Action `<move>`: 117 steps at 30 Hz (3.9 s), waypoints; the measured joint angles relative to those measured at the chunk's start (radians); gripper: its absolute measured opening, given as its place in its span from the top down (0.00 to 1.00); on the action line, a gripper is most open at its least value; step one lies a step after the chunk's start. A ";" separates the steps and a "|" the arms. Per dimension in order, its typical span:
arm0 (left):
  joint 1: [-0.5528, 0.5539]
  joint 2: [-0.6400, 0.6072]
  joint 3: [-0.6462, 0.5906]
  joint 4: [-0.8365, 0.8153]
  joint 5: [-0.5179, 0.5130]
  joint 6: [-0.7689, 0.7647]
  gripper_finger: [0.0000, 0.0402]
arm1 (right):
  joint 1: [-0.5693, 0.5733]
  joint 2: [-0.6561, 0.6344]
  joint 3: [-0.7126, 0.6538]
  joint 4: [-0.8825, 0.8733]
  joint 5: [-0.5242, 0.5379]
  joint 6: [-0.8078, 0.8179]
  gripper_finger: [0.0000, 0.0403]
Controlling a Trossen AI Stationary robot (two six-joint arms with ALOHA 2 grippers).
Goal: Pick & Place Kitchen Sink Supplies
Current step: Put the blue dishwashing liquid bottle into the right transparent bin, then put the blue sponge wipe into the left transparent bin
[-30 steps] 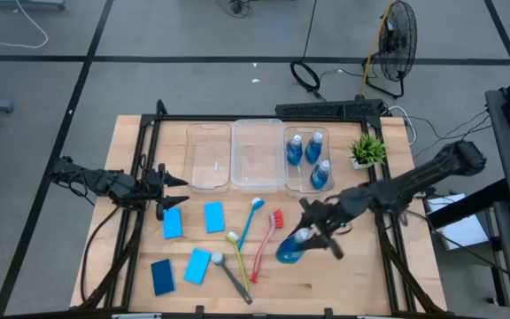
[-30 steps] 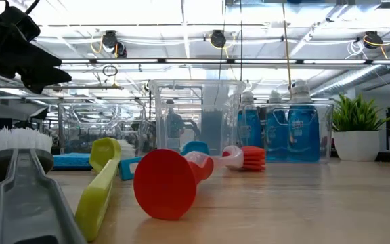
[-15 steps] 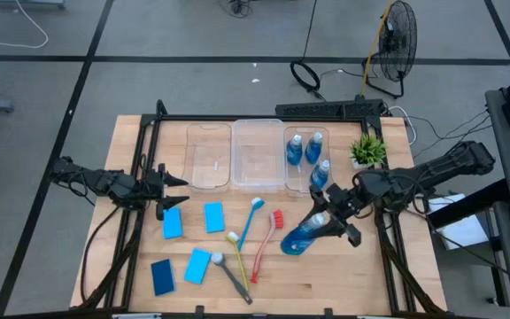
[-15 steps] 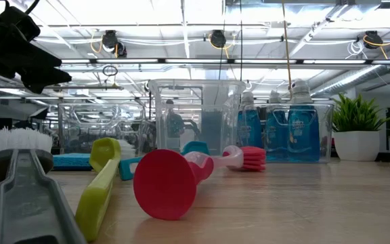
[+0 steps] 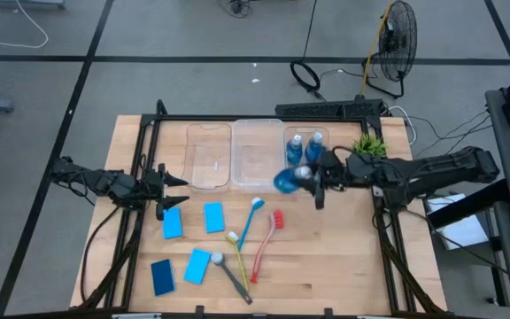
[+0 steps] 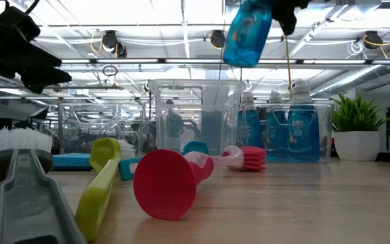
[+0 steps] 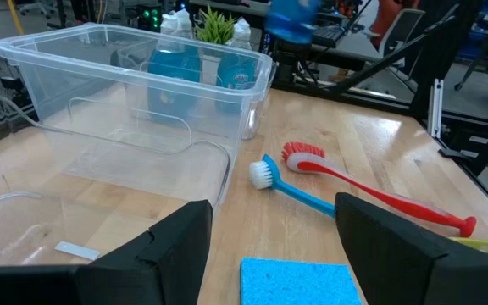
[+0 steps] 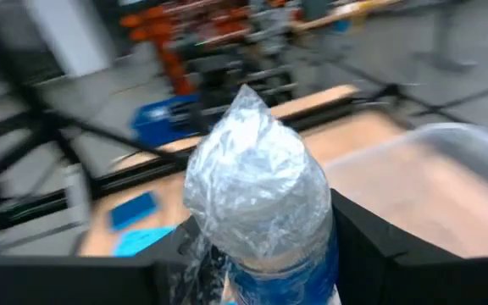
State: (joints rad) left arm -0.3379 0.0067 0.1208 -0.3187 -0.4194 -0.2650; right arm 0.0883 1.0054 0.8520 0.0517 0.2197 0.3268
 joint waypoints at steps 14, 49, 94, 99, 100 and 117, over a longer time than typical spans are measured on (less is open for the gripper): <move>0.000 0.000 0.000 0.001 -0.106 0.034 0.37 | -0.056 -0.052 0.002 -0.326 0.366 0.179 0.63; 0.000 0.000 0.000 0.001 -0.141 0.022 0.37 | -0.154 0.228 -0.190 -0.020 0.364 0.296 0.64; 0.001 0.000 0.000 0.008 -0.167 0.025 0.37 | -0.155 0.208 -0.232 0.049 0.192 0.236 0.56; 0.001 0.000 0.000 0.008 -0.167 0.024 0.37 | -0.155 0.208 -0.233 0.048 0.194 0.235 0.51; 0.001 0.000 0.000 0.008 -0.167 0.024 0.37 | -0.155 0.208 -0.233 0.048 0.192 0.236 0.49; 0.001 0.000 0.000 0.008 -0.167 0.021 0.37 | -0.154 0.174 -0.238 0.060 0.182 0.182 0.40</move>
State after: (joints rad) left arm -0.3370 0.0065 0.1207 -0.3107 -0.5861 -0.2437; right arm -0.0662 1.1792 0.6144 0.1116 0.4022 0.5085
